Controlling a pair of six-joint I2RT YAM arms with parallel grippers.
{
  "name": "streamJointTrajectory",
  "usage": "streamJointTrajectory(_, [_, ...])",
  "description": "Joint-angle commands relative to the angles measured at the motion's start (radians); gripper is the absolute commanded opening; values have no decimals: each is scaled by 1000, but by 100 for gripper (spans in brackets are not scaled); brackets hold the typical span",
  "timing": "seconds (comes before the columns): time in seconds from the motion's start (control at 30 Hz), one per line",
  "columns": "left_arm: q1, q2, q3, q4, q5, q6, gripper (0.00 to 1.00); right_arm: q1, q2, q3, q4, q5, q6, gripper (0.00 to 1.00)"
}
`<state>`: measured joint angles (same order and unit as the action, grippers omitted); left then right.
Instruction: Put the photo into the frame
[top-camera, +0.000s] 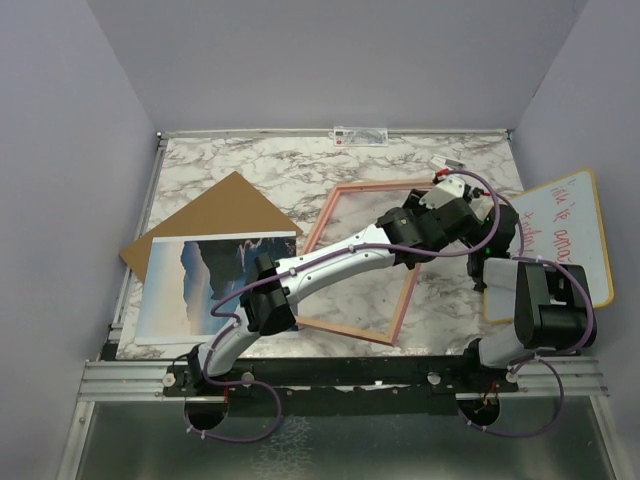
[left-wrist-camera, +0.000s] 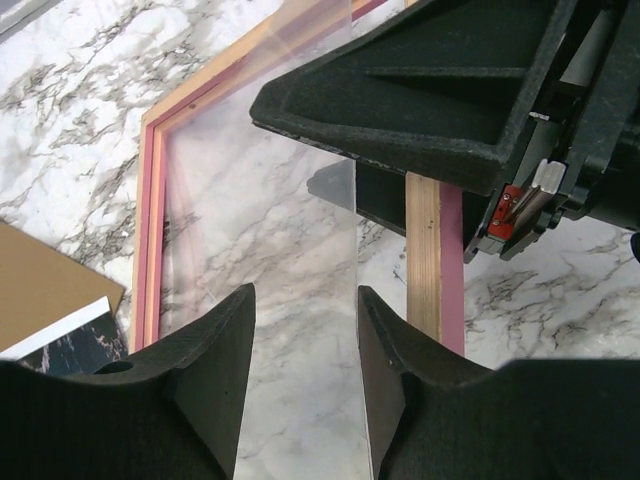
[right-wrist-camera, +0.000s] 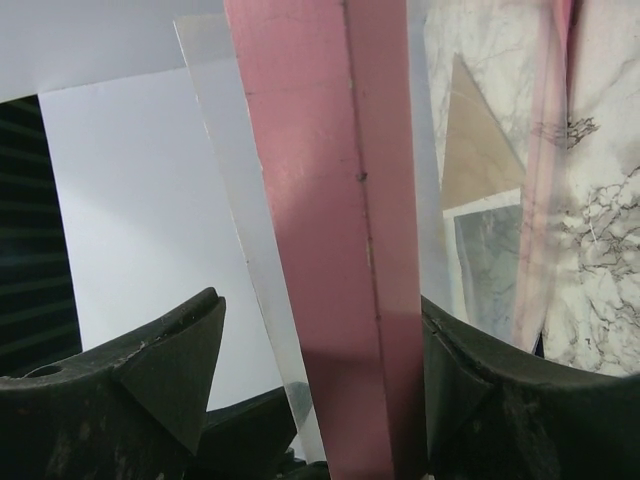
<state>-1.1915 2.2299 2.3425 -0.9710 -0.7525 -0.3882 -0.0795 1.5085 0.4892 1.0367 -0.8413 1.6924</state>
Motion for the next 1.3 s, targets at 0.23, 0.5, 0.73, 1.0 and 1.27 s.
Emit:
streamJointTrajectory(0.23, [7, -22, 3, -87, -114, 33, 40, -3, -34, 45, 24, 28, -21, 75])
streamJointTrajectory(0.5, [17, -40, 30, -92, -146, 66, 39, -3, -41, 48, -28, 24, -79, 76])
streamJointTrajectory(0.73, [67, -71, 5, -119, -105, 62, 19, -2, -57, 65, -187, 24, -229, 72])
streamJointTrajectory(1.0, [118, -101, 26, -130, -61, 77, 0, -3, -64, 129, -484, 69, -512, 62])
streamJointTrajectory(1.27, [163, -163, 46, -137, -117, 133, 0, -8, 89, 226, -618, 62, -714, 60])
